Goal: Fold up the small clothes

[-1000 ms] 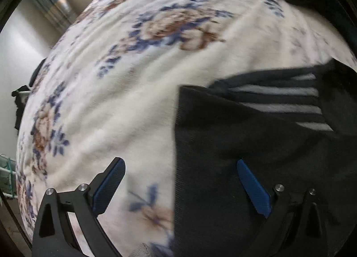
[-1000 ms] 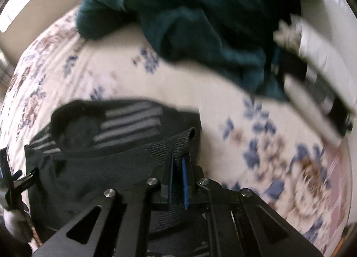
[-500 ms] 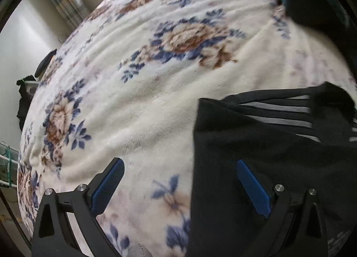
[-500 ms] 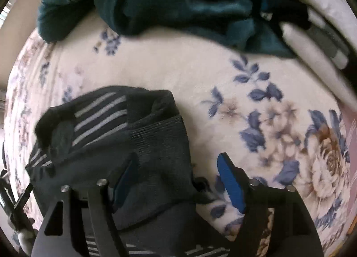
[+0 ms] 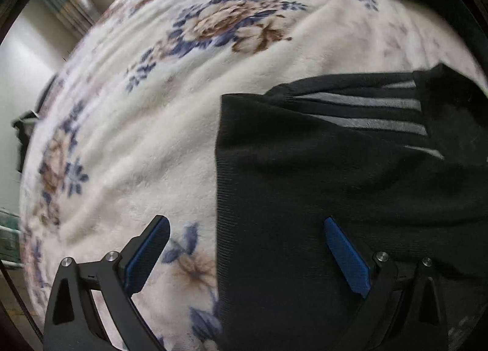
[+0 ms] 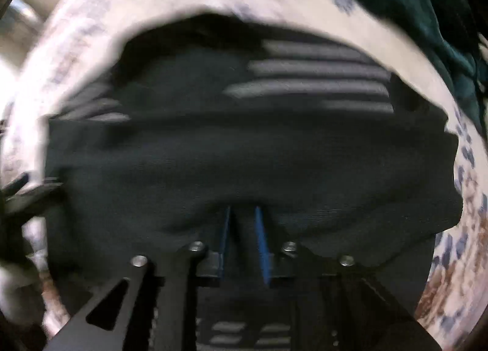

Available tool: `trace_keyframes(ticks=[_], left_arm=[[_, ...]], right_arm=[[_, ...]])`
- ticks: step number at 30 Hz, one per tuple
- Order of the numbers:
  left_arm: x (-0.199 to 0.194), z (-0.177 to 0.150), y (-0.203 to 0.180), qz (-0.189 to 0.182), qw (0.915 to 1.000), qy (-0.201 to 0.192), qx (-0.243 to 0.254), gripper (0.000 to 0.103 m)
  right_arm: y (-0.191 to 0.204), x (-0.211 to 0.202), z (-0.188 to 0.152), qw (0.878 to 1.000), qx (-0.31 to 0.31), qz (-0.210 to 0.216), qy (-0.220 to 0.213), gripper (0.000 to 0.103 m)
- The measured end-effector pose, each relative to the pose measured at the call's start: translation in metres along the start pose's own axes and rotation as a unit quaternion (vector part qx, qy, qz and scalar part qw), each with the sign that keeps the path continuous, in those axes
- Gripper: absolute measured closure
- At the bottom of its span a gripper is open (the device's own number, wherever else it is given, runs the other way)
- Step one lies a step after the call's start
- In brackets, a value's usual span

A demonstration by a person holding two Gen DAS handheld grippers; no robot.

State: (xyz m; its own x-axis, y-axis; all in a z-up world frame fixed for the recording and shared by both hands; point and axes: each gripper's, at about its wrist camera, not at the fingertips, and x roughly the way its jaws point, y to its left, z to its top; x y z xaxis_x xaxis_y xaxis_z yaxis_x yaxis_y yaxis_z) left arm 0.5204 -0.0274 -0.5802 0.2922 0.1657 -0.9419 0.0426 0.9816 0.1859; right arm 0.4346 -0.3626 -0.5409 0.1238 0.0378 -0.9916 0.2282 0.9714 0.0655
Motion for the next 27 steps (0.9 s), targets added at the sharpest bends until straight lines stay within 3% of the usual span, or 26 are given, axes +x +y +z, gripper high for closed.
trace_keyframes(ticks=[1,4,7,9,10,11,13,16,20,25,27], left_arm=[[-0.002,0.0,0.001,0.001,1.0,-0.003,0.003,0.0],[-0.014,-0.006,-0.002,0.014,0.9997,-0.011,0.014,0.0],[-0.03,-0.02,-0.009,-0.01,0.9999,-0.001,0.013,0.0],[-0.051,-0.038,-0.017,-0.035,0.9993,-0.005,0.012,0.0],[-0.061,-0.047,-0.022,-0.04,0.999,-0.007,0.016,0.0],[-0.071,-0.057,-0.027,-0.042,0.9988,-0.011,0.021,0.0],[-0.091,-0.074,-0.038,-0.037,0.9986,-0.019,0.034,0.0],[-0.121,-0.103,-0.051,-0.035,0.9985,-0.019,0.038,0.0],[-0.159,-0.15,-0.08,-0.053,0.9976,0.006,0.044,0.0],[-0.195,-0.233,-0.163,-0.08,0.9915,0.076,0.069,0.0],[-0.206,-0.273,-0.212,-0.103,0.9856,0.113,0.071,0.0]], right_arm=[[-0.013,0.006,0.002,1.0,0.021,0.002,-0.002,0.102],[-0.051,0.006,0.006,0.997,0.081,0.011,-0.004,0.103],[-0.065,0.0,0.005,0.995,0.099,0.028,0.016,0.103],[-0.063,-0.013,0.003,0.996,0.083,0.027,0.027,0.089],[-0.061,-0.023,-0.002,0.996,0.071,0.031,0.031,0.064],[-0.06,-0.033,-0.007,0.997,0.063,0.037,0.03,0.029],[-0.061,-0.052,-0.023,0.998,0.048,0.042,0.029,0.0],[-0.07,-0.077,-0.049,0.999,0.025,0.023,0.033,0.0],[-0.091,-0.107,-0.082,0.998,0.024,0.035,0.041,0.0],[-0.162,-0.137,-0.133,0.996,0.026,0.065,0.064,0.001],[-0.201,-0.148,-0.143,0.994,0.025,0.08,0.077,0.01]])
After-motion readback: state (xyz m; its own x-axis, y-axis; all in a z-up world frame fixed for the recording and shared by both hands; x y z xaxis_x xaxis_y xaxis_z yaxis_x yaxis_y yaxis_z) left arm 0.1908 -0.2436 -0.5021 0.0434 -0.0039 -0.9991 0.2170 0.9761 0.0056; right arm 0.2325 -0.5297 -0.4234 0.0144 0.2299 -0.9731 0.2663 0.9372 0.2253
